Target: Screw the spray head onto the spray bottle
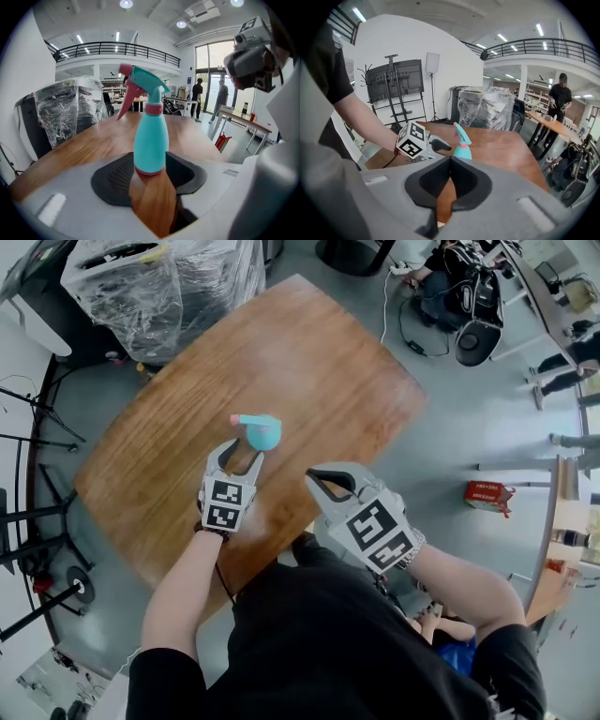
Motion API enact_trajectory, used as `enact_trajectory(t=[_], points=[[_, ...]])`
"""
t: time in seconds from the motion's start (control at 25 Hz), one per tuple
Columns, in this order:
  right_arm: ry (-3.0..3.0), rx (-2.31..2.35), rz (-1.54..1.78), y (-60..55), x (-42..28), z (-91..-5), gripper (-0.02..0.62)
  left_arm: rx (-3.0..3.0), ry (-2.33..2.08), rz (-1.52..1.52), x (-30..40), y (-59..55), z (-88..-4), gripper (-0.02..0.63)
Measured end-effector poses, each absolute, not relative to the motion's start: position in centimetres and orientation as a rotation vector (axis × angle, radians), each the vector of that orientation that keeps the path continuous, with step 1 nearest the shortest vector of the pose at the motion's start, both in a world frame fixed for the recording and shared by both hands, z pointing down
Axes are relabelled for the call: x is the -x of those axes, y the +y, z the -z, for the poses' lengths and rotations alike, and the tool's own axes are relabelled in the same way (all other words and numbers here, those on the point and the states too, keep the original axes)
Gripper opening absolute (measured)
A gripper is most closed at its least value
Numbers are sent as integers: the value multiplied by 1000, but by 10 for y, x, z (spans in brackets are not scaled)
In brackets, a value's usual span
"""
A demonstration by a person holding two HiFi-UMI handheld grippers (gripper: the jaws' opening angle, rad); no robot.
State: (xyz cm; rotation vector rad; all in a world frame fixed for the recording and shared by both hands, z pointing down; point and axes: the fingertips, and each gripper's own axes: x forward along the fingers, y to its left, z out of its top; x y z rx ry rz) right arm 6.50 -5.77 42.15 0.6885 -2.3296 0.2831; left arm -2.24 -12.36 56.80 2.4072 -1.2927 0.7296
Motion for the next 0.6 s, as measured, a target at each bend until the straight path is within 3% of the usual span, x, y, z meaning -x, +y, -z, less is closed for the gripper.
enact_trajectory(t=[0.24, 0.6], points=[[-2361, -776, -340, -60, -57, -433, -8, -2430, -1278, -562, 10, -99, -515, 15], [-2404, -857, -384, -63, -47, -437, -8, -2395, -1191, -436, -8, -72, -468, 15]])
